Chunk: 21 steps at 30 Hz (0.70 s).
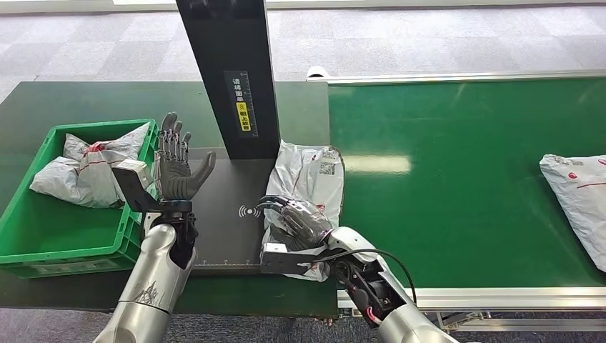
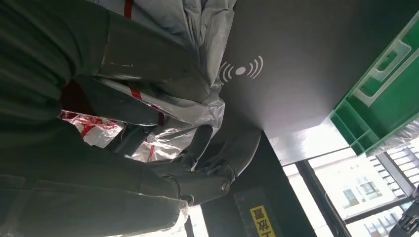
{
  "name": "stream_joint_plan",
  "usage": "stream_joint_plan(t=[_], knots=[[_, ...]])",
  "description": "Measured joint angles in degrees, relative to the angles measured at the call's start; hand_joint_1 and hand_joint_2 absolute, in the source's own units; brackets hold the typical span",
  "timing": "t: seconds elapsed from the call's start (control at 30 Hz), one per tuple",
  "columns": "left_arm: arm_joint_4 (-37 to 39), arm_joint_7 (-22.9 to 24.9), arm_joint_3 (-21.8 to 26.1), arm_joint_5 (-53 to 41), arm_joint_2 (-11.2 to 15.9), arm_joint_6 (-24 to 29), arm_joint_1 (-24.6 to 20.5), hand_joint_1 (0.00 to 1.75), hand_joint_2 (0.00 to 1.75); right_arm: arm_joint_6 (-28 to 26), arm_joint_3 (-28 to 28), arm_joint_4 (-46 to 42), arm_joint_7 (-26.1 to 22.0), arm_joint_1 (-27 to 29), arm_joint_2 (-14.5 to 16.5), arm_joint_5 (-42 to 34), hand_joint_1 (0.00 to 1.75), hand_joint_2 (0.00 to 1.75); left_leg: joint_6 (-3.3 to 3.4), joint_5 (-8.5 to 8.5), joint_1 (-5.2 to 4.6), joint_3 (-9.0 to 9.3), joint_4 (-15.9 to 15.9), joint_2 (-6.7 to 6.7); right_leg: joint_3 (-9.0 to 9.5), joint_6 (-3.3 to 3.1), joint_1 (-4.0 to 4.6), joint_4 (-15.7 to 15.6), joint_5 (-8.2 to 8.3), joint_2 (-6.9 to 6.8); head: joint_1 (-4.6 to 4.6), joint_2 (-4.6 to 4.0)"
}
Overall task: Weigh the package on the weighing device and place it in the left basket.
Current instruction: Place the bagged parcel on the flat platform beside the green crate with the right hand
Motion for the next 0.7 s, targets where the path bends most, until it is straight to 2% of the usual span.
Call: stream_joint_plan(t=[0.1,0.17,0.3,0.43,0.53,0.57,0.67,0.7], knots=[[0.7,-0.2,-0.1,0.4,0.0,0.0,-0.1,0.0,1.75,-0.4,0.4,0.8,-1.1,-0.2,0.1,-0.5,1.75,1.75,0.0,0.0,0.0,0.01,0.0,0.0,0.0,0.0,0.0,0.0,0.0,0.0,0.0,0.0],[0.9,-0.4,-0.2,0.7,0.0,0.0,-0.1,0.0,1.75,-2.2,0.4,1.1,-3.6,-0.1,0.1,-2.2,1.75,1.75,0.0,0.0,0.01,0.01,0.0,0.0,-0.01,0.0,0.01,0.0,0.0,0.0,-0.01,-0.01],[1.1,-0.6,-0.5,1.0,0.0,0.1,-0.1,0.0,1.75,-5.4,-0.9,-0.6,-9.0,0.7,0.1,-10.8,1.75,1.75,0.0,0.0,0.01,0.01,0.0,0.0,-0.02,0.0,0.02,0.0,0.0,0.0,-0.01,0.0],[1.5,-0.6,-0.9,1.3,0.0,0.3,-0.1,0.0,1.75,-8.6,-2.0,-5.2,-9.8,1.8,-0.6,-20.3,1.75,1.75,0.0,0.0,0.01,0.01,0.0,0.01,-0.02,0.0,0.01,0.0,0.0,0.01,0.0,0.0],[1.9,-0.7,-1.2,1.7,0.0,0.5,-0.2,0.0,1.75,-11.8,-2.6,-7.3,-9.9,2.2,-1.2,-24.2,1.75,1.75,0.0,0.0,0.0,0.01,0.0,0.01,-0.02,0.0,0.0,0.0,0.0,0.01,0.01,0.0],[2.1,-0.8,-1.3,1.8,0.0,0.6,-0.2,0.0,1.75,-12.4,-2.8,-7.9,-9.9,2.3,-1.4,-25.1,1.37,1.75,0.0,0.0,0.0,0.01,0.0,0.01,-0.02,0.0,0.0,0.0,0.0,0.01,0.0,0.0],[2.6,-0.9,-1.6,1.9,0.0,0.7,-0.3,0.0,1.75,-13.4,-3.1,-9.2,-9.9,2.6,-1.9,-26.6,0.06,1.75,0.0,0.0,0.0,0.02,0.0,0.01,-0.02,0.0,0.0,0.0,0.01,0.02,-0.01,0.0],[2.8,-0.9,-1.7,2.0,0.0,0.7,-0.3,0.0,1.75,-13.6,-3.2,-9.4,-9.9,2.7,-2.1,-27.2,0.0,1.75,0.0,0.0,0.0,0.02,0.0,0.01,-0.02,0.0,0.01,0.0,0.01,0.02,-0.02,0.0]])
